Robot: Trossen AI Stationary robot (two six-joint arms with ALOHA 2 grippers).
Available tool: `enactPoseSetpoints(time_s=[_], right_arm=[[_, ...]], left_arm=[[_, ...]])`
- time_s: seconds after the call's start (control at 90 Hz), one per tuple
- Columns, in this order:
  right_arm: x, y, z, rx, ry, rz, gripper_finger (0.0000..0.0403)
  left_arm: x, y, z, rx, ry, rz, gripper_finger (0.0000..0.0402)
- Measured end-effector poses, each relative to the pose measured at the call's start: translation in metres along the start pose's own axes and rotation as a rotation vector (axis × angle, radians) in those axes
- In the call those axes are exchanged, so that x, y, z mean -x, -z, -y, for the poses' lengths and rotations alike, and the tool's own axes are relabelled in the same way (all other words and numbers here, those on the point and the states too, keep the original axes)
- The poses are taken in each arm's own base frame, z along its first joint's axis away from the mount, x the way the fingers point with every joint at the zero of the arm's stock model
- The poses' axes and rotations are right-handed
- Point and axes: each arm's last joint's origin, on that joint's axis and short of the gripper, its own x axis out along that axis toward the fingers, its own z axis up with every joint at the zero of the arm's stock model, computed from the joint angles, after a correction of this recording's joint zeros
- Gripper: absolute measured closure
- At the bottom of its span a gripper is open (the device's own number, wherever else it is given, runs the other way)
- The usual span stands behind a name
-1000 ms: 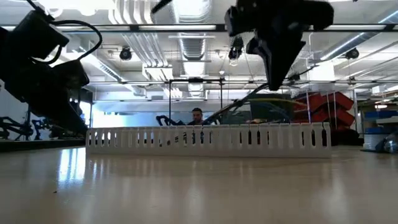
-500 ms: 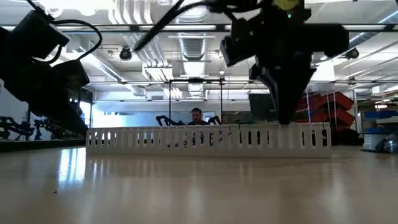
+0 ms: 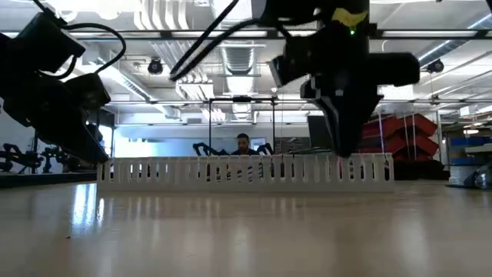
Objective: Ziptie cables
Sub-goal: Put the cable wires with a zip tie into the white cable duct
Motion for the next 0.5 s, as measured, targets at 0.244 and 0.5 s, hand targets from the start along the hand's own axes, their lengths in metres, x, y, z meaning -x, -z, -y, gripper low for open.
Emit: enactPoseSetpoints(time_s=[0.244,0.5], right_arm=[[0.011,0.008,0.014,-0.008,0.139,-0.013,0.032],[-0.004,0.005,0.034,0.007,0.125,-0.031,0.0323]], left_arm=[[0.0,0.0,0.0,0.002,0.0,0.002,0.0271],[0.0,-0.001,0.0,0.003,0.002,0.006,0.0271]])
